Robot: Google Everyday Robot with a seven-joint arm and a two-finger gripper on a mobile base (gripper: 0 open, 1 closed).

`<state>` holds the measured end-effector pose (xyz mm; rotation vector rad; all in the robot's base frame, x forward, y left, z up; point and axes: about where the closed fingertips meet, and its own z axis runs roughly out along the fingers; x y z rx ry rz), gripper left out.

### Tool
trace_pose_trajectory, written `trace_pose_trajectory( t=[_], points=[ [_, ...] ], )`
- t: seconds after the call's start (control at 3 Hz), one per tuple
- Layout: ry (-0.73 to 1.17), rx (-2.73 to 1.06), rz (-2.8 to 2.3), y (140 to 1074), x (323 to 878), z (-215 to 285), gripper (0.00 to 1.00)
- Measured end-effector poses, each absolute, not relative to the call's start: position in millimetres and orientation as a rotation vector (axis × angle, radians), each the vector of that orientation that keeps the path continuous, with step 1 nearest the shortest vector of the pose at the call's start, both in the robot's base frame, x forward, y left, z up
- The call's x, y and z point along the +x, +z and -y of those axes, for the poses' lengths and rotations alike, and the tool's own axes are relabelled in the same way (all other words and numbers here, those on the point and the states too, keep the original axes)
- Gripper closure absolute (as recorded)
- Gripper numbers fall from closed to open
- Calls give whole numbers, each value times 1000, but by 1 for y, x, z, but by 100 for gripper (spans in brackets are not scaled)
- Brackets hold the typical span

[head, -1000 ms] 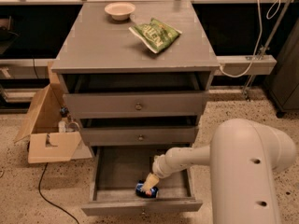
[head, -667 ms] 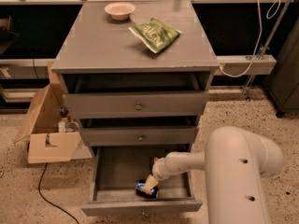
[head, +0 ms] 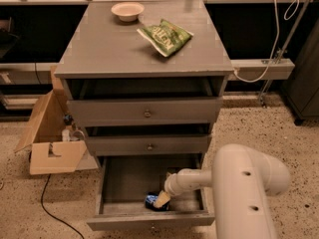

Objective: Pick pepsi can from bottom drawer and place on counter

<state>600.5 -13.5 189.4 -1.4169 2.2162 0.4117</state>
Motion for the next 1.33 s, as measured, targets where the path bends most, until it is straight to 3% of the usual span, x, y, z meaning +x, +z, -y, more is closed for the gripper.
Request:
trace_pose_trajectory(
  t=[0.67, 1.0, 1.33],
  points=[
    [352, -1479, -2248, 152, 593, 5, 0],
    [347, -1527, -2257, 131, 586, -8, 13],
    [344, -1544, -2258, 123, 582, -13, 36]
  ],
)
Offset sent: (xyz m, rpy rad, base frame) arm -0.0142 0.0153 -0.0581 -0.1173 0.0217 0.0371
